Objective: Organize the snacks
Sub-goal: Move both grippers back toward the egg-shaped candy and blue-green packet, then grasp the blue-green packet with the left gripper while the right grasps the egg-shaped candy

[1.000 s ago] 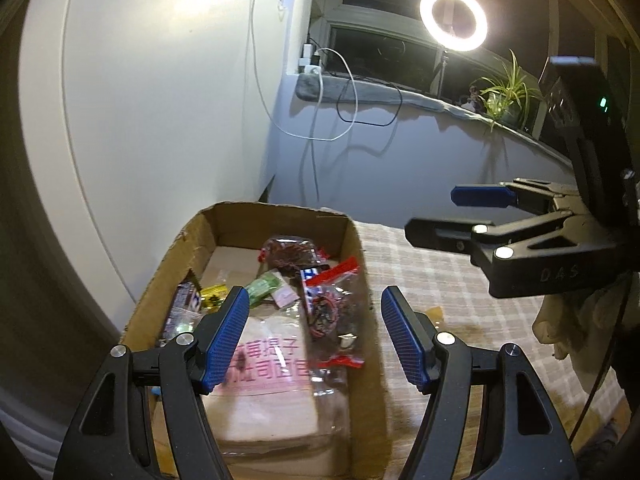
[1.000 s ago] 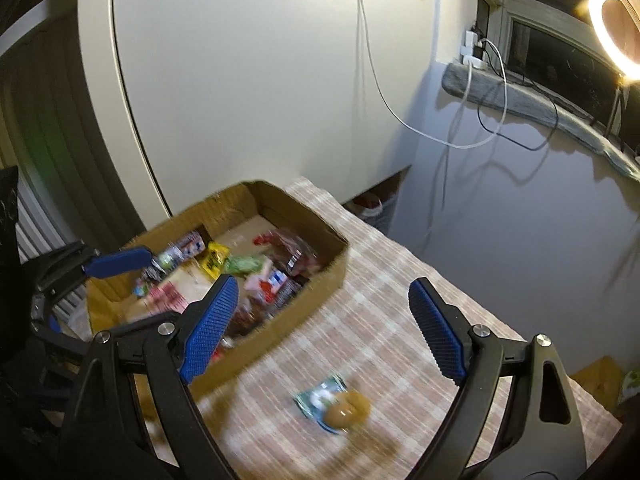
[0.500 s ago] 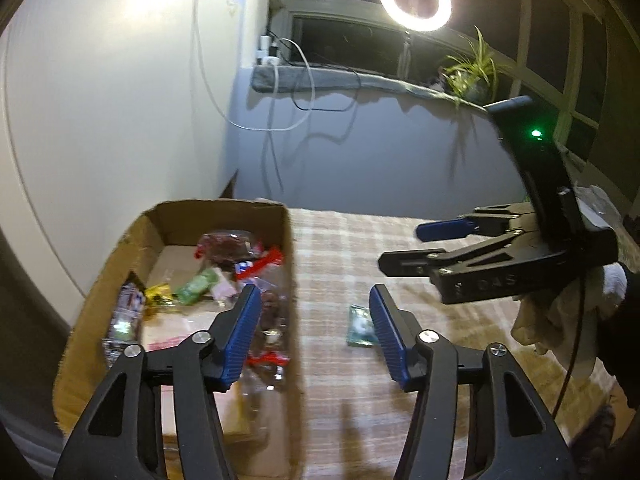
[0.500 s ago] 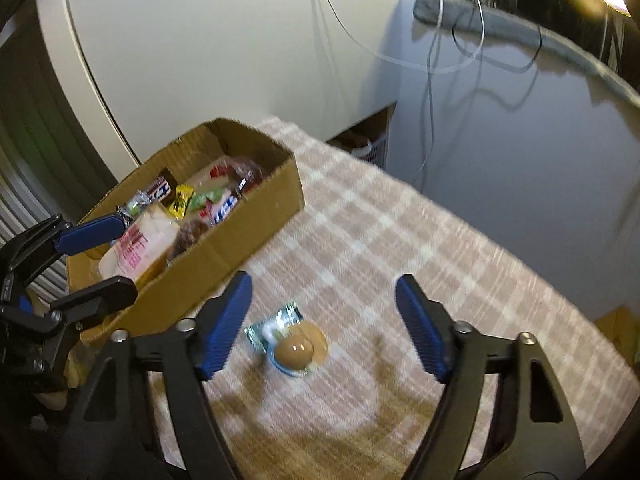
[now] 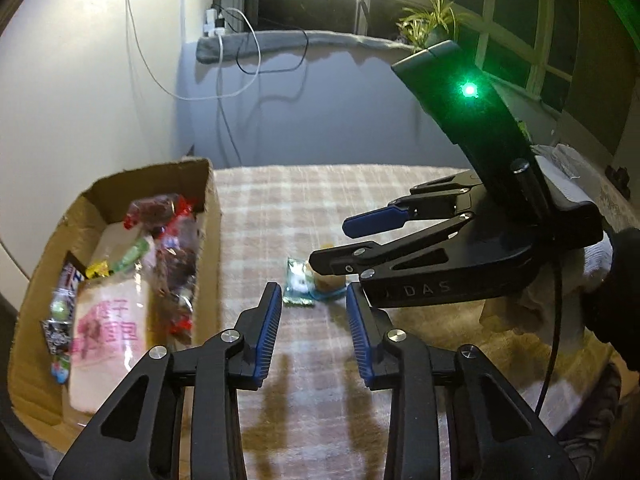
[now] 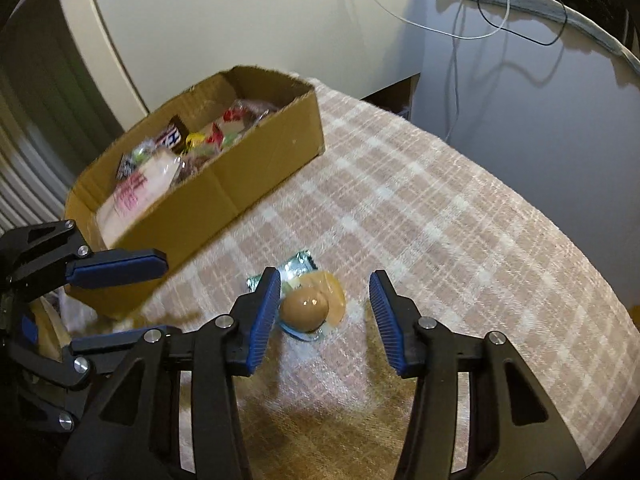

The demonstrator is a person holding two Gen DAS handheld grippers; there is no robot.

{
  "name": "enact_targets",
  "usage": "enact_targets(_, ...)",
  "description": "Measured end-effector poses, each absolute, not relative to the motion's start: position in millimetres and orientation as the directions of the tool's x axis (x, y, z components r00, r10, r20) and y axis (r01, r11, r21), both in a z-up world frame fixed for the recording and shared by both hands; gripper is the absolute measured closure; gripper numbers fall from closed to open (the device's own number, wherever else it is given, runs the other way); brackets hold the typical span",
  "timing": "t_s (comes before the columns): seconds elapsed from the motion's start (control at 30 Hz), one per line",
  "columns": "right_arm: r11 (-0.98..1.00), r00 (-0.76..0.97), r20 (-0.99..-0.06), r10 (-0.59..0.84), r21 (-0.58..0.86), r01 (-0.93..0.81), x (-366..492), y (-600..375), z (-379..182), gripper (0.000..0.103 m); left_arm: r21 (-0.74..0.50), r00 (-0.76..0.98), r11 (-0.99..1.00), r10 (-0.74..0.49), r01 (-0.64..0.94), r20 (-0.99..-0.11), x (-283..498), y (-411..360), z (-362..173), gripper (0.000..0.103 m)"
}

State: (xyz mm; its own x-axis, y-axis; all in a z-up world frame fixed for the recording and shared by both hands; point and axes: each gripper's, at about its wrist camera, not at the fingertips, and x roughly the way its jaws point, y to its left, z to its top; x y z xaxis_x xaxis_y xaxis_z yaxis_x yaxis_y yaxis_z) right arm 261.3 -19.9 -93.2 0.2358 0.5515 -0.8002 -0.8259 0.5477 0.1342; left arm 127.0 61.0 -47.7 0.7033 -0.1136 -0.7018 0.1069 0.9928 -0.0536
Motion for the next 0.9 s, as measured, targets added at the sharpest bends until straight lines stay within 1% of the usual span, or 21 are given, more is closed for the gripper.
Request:
enact_targets(0.13, 0.53, 0.202, -0.802, 0.562, 0.162, -0.833, 265, -20, -100, 0.053, -0.044, 0.698, 0.993, -0.107, 0.107, -0.708, 129, 59, -51, 0.072)
enact_targets(0.2, 0.515, 0.186, -0.803, 0.565, 0.168, -0.841, 264, -19, -103, 0.053, -0.035, 0.691, 0.994, -0.1, 0.107, -0.716, 130, 58, -54, 0.074)
enact_targets(0.27, 0.495, 0.17, -0.808, 0.564, 0.166, -0.853, 262, -16, -107, 0.06, -0.023, 0.682, 0.994, -0.092, 0.11, -0.726, 131, 55, -59, 0.075)
enact_targets(0.33, 0.487, 0.166, -0.816, 0.554, 0.156, -0.86, 261, -15, -112, 0.061, -0.01, 0.683, 0.994, -0.081, 0.107, -0.725, 132, 53, -60, 0.075)
enact_targets(0.47, 0.485, 0.168, -0.81, 0.561, 0.157, -0.861, 265, -19, -114, 0.062, -0.021, 0.682, 0.994, -0.089, 0.108, -0.726, 138, 50, -60, 0.075)
enact_targets(0.63, 0.484, 0.167, -0.807, 0.566, 0.162, -0.86, 272, -30, -115, 0.063, 0.002, 0.671, 0.992, -0.084, 0.126, -0.737, 146, 40, -66, 0.075)
enact_targets(0.9, 0.51, 0.184, -0.806, 0.563, 0.163, -0.845, 284, -61, -115, 0.063, 0.012, 0.631, 0.998, -0.033, 0.066, -0.775, 176, 38, -82, 0.075)
